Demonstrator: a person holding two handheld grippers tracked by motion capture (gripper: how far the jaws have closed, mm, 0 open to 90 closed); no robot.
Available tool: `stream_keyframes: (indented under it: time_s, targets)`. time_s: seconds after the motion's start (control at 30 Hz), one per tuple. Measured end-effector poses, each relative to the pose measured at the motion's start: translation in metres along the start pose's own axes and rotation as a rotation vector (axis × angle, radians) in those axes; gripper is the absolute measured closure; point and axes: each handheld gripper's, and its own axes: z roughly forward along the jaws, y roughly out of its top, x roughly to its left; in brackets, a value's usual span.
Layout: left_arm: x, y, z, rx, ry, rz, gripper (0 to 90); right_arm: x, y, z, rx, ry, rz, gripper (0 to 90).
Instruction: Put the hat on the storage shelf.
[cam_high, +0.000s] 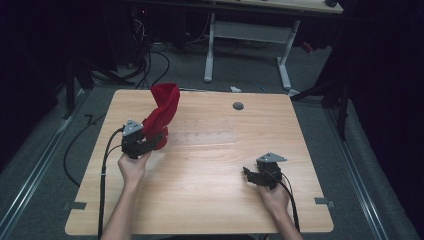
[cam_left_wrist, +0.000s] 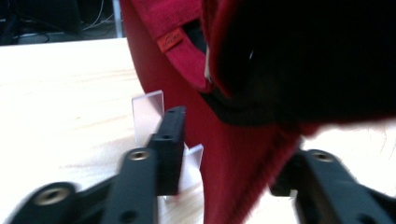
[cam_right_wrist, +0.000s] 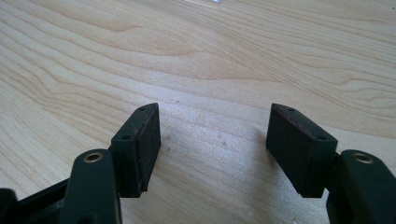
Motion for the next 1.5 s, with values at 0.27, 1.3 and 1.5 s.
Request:
stream_keyframes:
  time_s: [0.27,1.3,1.5]
  targets:
    - [0.001,-0.001,-0.008,0.010,0.034,0.011,38.6,0.000,0.000,0.000,-0.001,0.000,-0.001,35.6]
    - [-0.008,-0.057,-0.056,0.110,0.036,0.022,34.5,0.000,0.000,0.000,-0.001,-0.002,-0.001,35.6]
    - [-0.015,-0.067,-0.057,0.130,0.018,0.037,34.4,0.000,0.000,0.000,-0.001,-0.002,-0.001,35.6]
